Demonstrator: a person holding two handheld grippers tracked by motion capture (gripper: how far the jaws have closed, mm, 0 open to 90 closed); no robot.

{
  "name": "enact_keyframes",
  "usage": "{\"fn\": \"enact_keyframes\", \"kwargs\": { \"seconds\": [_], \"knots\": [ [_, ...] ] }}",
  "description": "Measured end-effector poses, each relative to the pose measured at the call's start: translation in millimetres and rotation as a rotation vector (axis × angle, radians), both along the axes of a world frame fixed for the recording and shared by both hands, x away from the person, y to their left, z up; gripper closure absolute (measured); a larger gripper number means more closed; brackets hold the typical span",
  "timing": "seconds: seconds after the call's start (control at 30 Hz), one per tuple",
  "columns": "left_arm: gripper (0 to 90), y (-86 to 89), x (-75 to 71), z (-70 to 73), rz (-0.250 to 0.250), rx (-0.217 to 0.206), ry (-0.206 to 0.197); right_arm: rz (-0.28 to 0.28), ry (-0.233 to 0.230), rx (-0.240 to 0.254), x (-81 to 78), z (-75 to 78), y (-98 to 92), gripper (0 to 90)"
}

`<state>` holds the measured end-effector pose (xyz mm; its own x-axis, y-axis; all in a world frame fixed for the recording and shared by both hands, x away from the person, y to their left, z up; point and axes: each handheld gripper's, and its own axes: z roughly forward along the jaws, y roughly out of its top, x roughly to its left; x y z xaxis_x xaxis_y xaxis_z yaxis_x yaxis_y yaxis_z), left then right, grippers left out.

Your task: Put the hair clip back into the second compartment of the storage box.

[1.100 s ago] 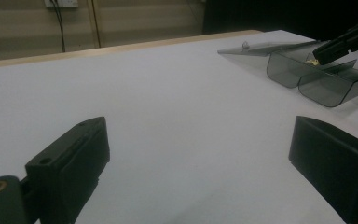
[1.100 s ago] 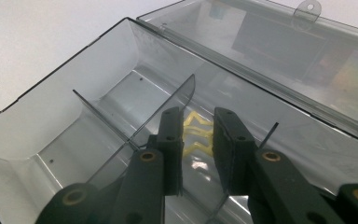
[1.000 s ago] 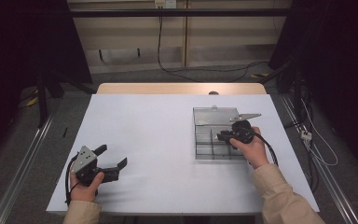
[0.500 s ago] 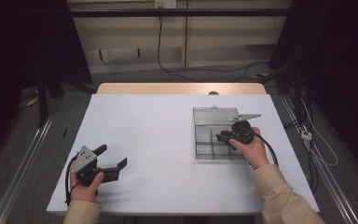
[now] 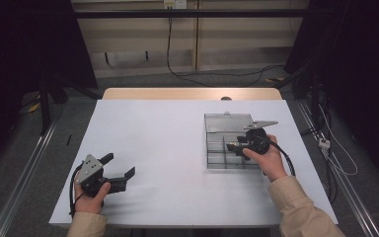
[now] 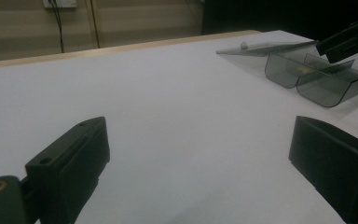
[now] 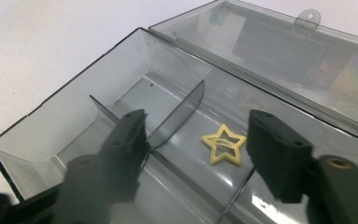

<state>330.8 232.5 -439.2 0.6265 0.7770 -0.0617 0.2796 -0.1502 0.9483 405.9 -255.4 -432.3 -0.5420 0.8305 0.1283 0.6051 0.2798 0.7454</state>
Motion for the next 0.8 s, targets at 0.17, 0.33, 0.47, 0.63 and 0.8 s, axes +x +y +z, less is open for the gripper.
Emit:
{"fn": "enact_keyframes", "kwargs": {
  "seconds": [0.17, 0.33, 0.47, 0.63, 0.8],
  "knots": [
    [4.8, 0.7, 0.0, 0.1, -0.001, 0.002, -0.001, -0.018, 0.005, 0.017, -2.7, 3.8, -2.6, 26.9],
    [4.8, 0.0, -0.8, -0.1, -0.002, -0.001, 0.001, -0.006, -0.001, 0.023, -8.2, 9.1, -1.6, 23.4],
    [4.8, 0.1, -0.9, -0.3, -0.002, -0.001, 0.003, 0.008, -0.005, 0.023, -13.1, 12.3, 2.0, 19.8],
    [4.8, -0.1, -1.1, -0.1, -0.003, 0.000, 0.003, 0.026, -0.015, 0.023, -19.0, 16.3, 4.9, 18.6],
    [4.8, -0.1, -1.3, -0.1, -0.003, -0.003, 0.004, 0.028, -0.032, 0.034, -24.9, 20.0, 3.9, 16.5]
  ]
}}
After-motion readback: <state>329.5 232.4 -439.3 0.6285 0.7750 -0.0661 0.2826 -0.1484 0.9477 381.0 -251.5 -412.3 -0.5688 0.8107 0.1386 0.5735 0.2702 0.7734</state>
